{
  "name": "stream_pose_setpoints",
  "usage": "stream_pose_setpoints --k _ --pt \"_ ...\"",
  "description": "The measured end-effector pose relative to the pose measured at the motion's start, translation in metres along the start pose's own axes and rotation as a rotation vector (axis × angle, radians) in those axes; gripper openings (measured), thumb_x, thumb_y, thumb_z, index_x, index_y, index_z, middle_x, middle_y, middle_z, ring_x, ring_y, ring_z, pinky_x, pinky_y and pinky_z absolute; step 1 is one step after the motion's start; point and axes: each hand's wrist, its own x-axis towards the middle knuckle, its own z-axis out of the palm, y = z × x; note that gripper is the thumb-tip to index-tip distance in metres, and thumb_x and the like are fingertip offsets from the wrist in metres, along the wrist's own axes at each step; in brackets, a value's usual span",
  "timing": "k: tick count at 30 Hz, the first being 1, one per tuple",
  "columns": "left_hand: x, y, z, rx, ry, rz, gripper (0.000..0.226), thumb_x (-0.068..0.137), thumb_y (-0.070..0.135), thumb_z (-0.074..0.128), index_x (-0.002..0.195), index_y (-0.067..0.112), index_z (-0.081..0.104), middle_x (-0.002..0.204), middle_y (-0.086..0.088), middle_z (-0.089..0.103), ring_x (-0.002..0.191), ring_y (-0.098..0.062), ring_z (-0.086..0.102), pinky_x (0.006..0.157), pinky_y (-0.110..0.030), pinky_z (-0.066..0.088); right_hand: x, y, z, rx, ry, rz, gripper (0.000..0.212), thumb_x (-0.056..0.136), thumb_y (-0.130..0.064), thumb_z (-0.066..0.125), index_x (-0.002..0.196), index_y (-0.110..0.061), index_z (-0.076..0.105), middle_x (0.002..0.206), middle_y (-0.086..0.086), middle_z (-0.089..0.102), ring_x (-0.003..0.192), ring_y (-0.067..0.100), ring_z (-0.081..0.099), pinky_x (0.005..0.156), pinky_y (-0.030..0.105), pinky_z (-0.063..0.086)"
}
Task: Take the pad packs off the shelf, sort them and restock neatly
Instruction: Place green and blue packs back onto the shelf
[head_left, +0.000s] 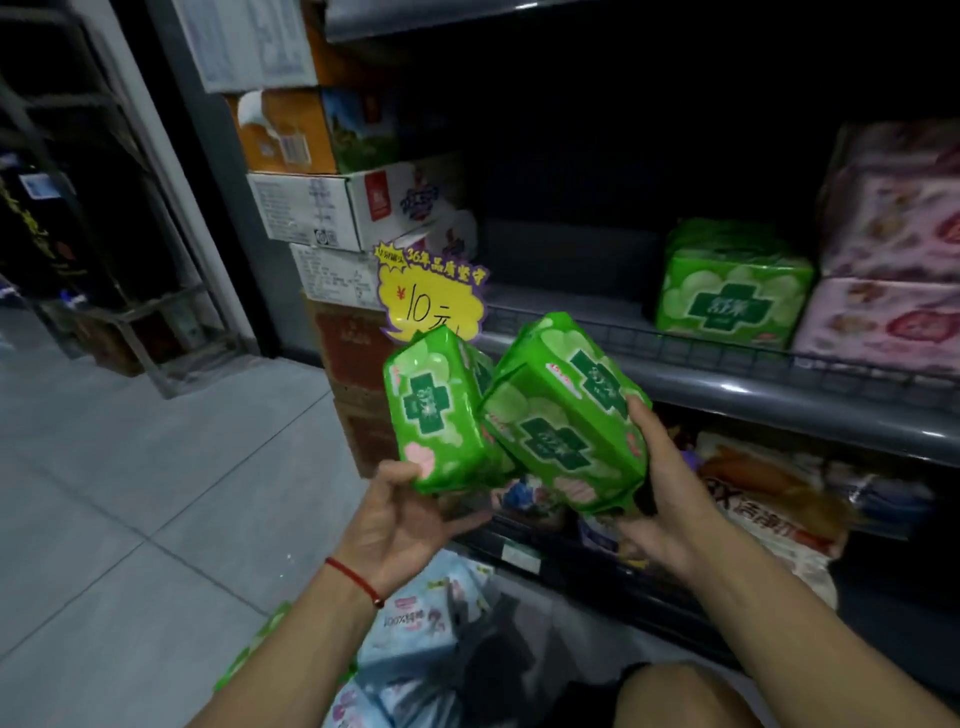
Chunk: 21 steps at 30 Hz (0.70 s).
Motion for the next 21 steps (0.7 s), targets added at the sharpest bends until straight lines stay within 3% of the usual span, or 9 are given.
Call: stream_pose_setpoints --k 3,5,8,10,12,14,16,19,21 --pt "0.012 -0.009 0.021 0.006 -0.112 0.048 0.105 0.058 0.001 0.085 0.152 0.002 0.037 0.153 -0.029 0.039 0.14 -0.052 0.036 0.114 -0.075 0.019 -0.011 -0.02 -0.01 0.037 -0.014 0.07 0.056 0.088 -0.063 0.064 0.123 -0.02 0.072 0.116 0.015 0.075 0.106 0.043 0.071 0.091 0.075 0.048" --pt "0.022 -0.012 0.033 -0.005 -0.138 0.075 0.096 0.058 -0.006 0.082 0.146 -0.001 0.044 0.141 -0.024 0.043 0.13 -0.045 0.04 0.118 -0.068 0.018 -0.02 -0.026 -0.013 0.098 -0.039 0.119 0.063 0.084 -0.066 0.066 0.126 -0.019 0.07 0.121 0.019 0.073 0.115 0.048 0.064 0.09 0.089 0.034" --pt "0.034 -0.022 0.059 0.152 -0.111 0.12 0.068 0.054 -0.016 0.076 0.119 -0.002 0.065 0.107 -0.025 0.064 0.098 -0.037 0.063 0.096 -0.046 0.053 -0.029 -0.026 -0.017 0.246 -0.161 0.125 0.073 0.084 -0.068 0.066 0.135 -0.015 0.064 0.131 0.023 0.067 0.122 0.051 0.06 0.092 0.09 0.029" --pt "0.037 -0.027 0.077 0.355 -0.068 0.173 0.067 0.055 -0.02 0.069 0.12 -0.006 0.059 0.107 -0.027 0.07 0.097 -0.04 0.069 0.078 -0.04 0.061 -0.029 -0.027 -0.019 0.306 -0.157 0.099 0.077 0.08 -0.065 0.072 0.136 -0.012 0.063 0.131 0.027 0.065 0.123 0.055 0.058 0.091 0.09 0.03" --pt "0.039 -0.023 0.082 0.358 -0.085 0.212 0.078 0.057 -0.018 0.065 0.132 -0.006 0.049 0.11 -0.025 0.067 0.09 -0.037 0.068 0.062 -0.036 0.059 -0.029 -0.031 -0.025 0.32 -0.107 0.072 0.078 0.076 -0.062 0.076 0.133 -0.01 0.065 0.128 0.031 0.065 0.121 0.057 0.057 0.09 0.09 0.032" --pt "0.042 -0.011 0.078 0.245 -0.167 0.193 0.091 0.059 -0.002 0.078 0.143 0.013 0.047 0.122 -0.02 0.063 0.091 -0.03 0.067 0.063 -0.037 0.057 -0.032 -0.037 -0.031 0.307 -0.095 0.032 0.076 0.076 -0.061 0.077 0.133 -0.012 0.066 0.129 0.031 0.064 0.12 0.058 0.058 0.091 0.088 0.033" --pt "0.042 0.005 0.076 0.252 -0.217 0.156 0.082 0.058 0.033 0.093 0.133 0.022 0.062 0.125 -0.012 0.066 0.101 -0.025 0.067 0.075 -0.044 0.059 -0.036 -0.047 -0.038 0.244 -0.089 -0.041 0.065 0.081 -0.06 0.071 0.13 -0.017 0.069 0.129 0.026 0.067 0.116 0.054 0.062 0.092 0.083 0.04" --pt "0.056 0.02 0.083 0.494 -0.068 0.098 0.073 0.064 0.068 0.079 0.116 0.017 0.073 0.118 -0.009 0.07 0.105 -0.02 0.066 0.092 -0.045 0.053 -0.041 -0.058 -0.047 0.077 -0.029 -0.151 0.047 0.089 -0.057 0.058 0.115 -0.024 0.078 0.124 0.015 0.072 0.112 0.041 0.069 0.097 0.074 0.046" --pt "0.065 0.024 0.093 0.76 -0.02 0.076 0.07 0.078 0.072 0.065 0.129 0.025 0.066 0.13 -0.004 0.068 0.114 -0.019 0.065 0.096 -0.046 0.052 -0.046 -0.06 -0.05 -0.01 0.016 -0.215 0.043 0.092 -0.055 0.056 0.11 -0.025 0.08 0.118 0.012 0.075 0.105 0.035 0.073 0.097 0.065 0.051"
